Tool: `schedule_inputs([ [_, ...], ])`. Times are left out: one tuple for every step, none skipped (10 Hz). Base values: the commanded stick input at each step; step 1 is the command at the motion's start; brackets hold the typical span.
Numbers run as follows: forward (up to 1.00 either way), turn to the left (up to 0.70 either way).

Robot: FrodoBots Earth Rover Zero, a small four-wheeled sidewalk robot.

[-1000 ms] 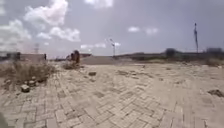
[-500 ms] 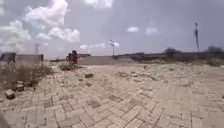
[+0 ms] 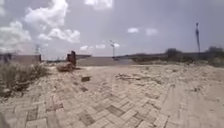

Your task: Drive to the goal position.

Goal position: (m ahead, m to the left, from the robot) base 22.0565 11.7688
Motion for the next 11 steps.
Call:
schedule_inputs([
  [0.7,0.0],
  [0.7,0.0],
  [0.7,0.0],
  [0.7,0.0],
  [0.7,0.0],
  [0.7,0.0],
  [0.7,0.0],
  [0.7,0.0],
  [0.7,0.0],
  [0.7,0.0],
  [0.7,0.0],
])
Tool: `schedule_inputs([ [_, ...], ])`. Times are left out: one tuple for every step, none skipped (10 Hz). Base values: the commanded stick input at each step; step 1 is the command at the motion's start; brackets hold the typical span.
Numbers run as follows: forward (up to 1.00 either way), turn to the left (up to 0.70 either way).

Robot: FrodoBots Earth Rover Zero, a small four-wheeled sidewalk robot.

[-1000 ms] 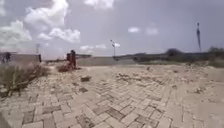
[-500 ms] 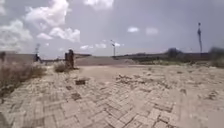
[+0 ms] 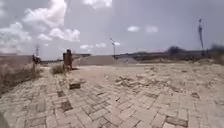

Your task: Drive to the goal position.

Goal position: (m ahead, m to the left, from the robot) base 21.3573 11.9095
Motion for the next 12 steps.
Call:
schedule_inputs([
  [0.7,0.0],
  [0.7,0.0],
  [0.7,0.0],
  [0.7,0.0],
  [0.7,0.0],
  [0.7,0.0],
  [0.7,0.02],
  [0.7,0.1],
  [0.7,0.14],
  [0.7,0.14],
  [0.7,0.14],
  [0.7,0.14],
])
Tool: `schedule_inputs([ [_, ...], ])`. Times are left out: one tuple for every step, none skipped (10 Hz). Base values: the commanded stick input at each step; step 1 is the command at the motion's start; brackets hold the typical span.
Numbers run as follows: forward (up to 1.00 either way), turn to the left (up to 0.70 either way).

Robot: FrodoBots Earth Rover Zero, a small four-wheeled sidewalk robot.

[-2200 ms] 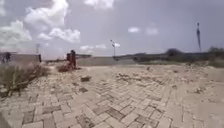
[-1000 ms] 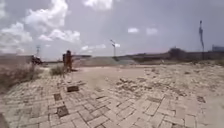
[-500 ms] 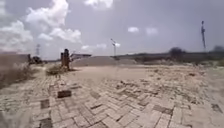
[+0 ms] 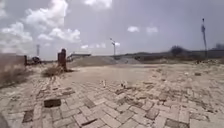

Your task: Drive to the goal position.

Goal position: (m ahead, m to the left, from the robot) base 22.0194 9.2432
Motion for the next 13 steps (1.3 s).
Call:
schedule_inputs([
  [0.7,0.14],
  [0.7,0.14],
  [0.7,0.14],
  [0.7,0.14],
  [0.7,0.14],
  [0.7,0.14],
  [0.7,0.14],
  [0.7,0.14],
  [0.7,0.14],
  [0.7,0.14],
  [0.7,0.14],
  [0.7,0.14],
  [0.7,0.14],
])
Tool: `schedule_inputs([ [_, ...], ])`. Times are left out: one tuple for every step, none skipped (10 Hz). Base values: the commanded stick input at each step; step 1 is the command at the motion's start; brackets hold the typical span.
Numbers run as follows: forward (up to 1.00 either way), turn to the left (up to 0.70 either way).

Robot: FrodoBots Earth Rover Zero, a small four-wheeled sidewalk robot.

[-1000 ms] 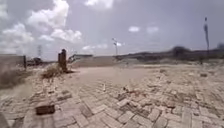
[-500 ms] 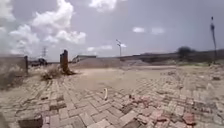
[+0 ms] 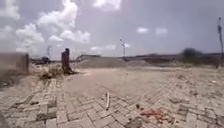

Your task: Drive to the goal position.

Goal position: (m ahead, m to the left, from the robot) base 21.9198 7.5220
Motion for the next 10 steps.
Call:
schedule_inputs([
  [0.7,0.14],
  [0.69,0.14],
  [0.58,0.15],
  [0.57,0.14],
  [0.57,0.14],
  [0.57,0.14],
  [0.57,0.14],
  [0.57,0.14],
  [0.57,0.14],
  [0.57,0.14],
])
